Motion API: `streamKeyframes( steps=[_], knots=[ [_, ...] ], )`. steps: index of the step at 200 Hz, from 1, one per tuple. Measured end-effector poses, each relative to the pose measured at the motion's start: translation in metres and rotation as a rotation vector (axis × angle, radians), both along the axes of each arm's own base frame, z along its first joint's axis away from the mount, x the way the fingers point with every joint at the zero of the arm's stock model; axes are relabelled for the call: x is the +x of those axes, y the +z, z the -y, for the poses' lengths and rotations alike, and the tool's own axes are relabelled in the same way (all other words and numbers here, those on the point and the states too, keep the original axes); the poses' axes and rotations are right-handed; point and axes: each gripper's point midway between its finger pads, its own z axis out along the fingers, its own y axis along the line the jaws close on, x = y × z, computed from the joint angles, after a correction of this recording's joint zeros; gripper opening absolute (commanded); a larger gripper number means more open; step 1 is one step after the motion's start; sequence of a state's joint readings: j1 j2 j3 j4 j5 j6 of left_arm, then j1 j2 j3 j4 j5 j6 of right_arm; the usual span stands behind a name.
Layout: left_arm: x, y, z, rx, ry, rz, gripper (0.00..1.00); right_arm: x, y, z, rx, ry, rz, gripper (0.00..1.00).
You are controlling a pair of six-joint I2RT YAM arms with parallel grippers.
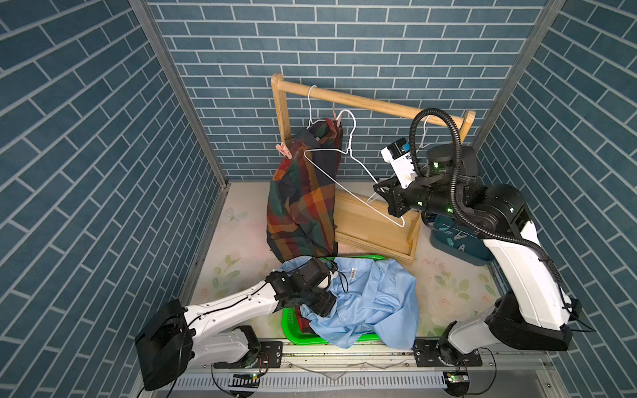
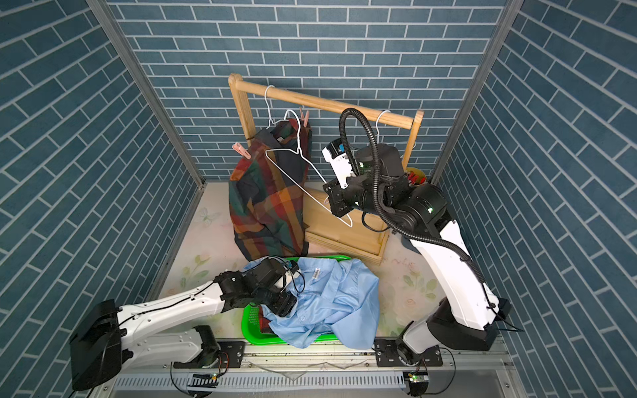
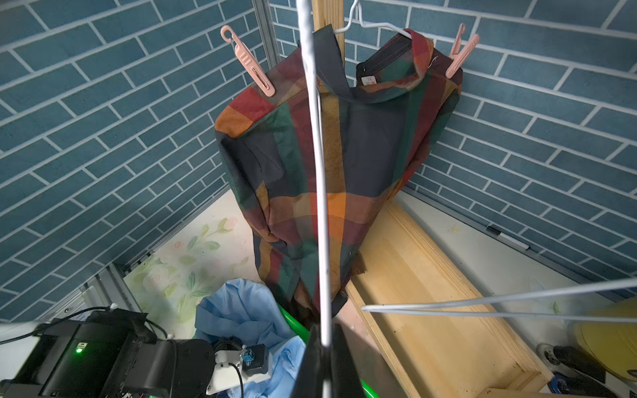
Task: Remove the clothespins securing long-sleeve shirts to the hanger
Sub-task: Move the hanger to the clothesline.
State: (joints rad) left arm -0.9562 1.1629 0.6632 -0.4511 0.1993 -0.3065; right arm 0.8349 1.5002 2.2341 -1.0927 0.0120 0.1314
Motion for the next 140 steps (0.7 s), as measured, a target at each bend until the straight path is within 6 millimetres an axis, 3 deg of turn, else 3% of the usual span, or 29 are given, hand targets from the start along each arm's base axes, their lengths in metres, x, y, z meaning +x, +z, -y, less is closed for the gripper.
streamKeyframes(
  steps=[30,83,108,140],
  knots=[
    [0.0,0.005,0.001,-0.016,-0.003,0.013,0.73,-0.004,0.019,0.004,0.039,0.0,0.035,0.0],
    [-0.001,0.007,0.002,-0.017,-0.011,0.02,0.73,-0.016,0.034,0.019,0.073,-0.001,0.067,0.0],
    [-0.002,0.007,0.002,-0.017,-0.015,0.021,0.73,-0.016,0.033,0.025,0.072,-0.015,0.066,0.0],
    [-0.001,0.009,0.002,-0.021,-0.014,0.03,0.73,0.0,0.028,0.035,0.06,-0.07,0.059,0.0]
  ],
)
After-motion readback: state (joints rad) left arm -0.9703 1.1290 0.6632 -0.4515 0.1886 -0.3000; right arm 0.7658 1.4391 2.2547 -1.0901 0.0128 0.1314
